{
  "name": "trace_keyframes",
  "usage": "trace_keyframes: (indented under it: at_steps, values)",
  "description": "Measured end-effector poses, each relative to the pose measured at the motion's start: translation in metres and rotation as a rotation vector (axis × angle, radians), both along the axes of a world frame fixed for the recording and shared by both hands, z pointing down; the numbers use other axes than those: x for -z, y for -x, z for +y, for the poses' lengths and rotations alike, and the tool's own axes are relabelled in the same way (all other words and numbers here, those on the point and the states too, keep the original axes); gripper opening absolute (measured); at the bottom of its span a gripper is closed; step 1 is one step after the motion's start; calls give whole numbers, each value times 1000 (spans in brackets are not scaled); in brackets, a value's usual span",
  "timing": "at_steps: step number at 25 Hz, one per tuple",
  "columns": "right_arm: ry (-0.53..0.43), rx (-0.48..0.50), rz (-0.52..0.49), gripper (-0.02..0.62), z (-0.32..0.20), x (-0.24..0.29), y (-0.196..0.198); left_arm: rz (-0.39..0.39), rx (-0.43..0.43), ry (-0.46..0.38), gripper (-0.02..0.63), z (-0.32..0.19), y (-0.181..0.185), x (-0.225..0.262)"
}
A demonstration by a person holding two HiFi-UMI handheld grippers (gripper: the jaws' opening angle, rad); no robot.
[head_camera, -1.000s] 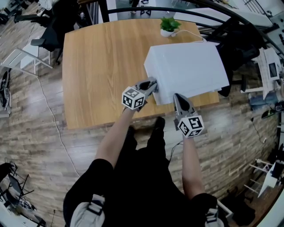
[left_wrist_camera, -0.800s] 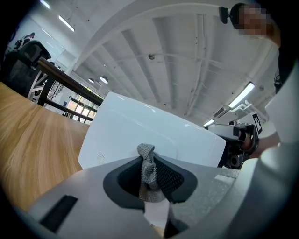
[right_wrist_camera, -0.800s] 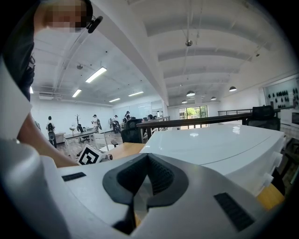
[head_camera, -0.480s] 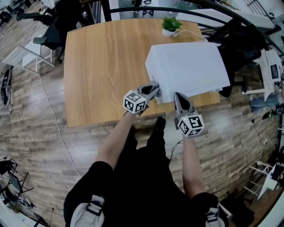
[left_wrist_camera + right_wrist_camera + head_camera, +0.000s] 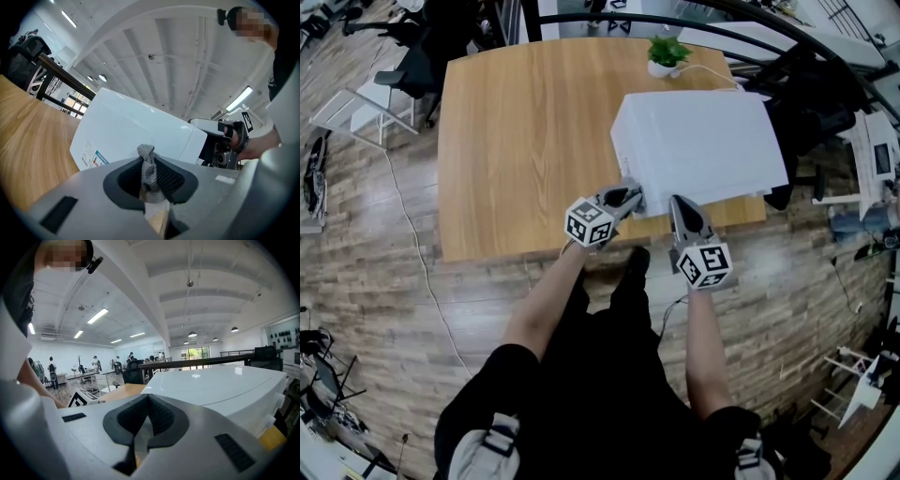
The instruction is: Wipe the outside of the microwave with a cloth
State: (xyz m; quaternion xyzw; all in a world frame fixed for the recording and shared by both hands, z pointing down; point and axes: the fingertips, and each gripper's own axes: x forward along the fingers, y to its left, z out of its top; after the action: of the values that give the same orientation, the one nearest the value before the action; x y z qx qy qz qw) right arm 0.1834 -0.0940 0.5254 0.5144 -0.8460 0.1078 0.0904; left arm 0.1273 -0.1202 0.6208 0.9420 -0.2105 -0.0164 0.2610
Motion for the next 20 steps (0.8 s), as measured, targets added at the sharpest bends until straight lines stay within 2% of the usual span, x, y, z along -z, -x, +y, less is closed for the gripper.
trace_keyframes:
  at_steps: [20]
  values:
    - [-7, 0, -9, -4, 2, 1, 0, 33, -65, 16, 59, 54, -13, 4]
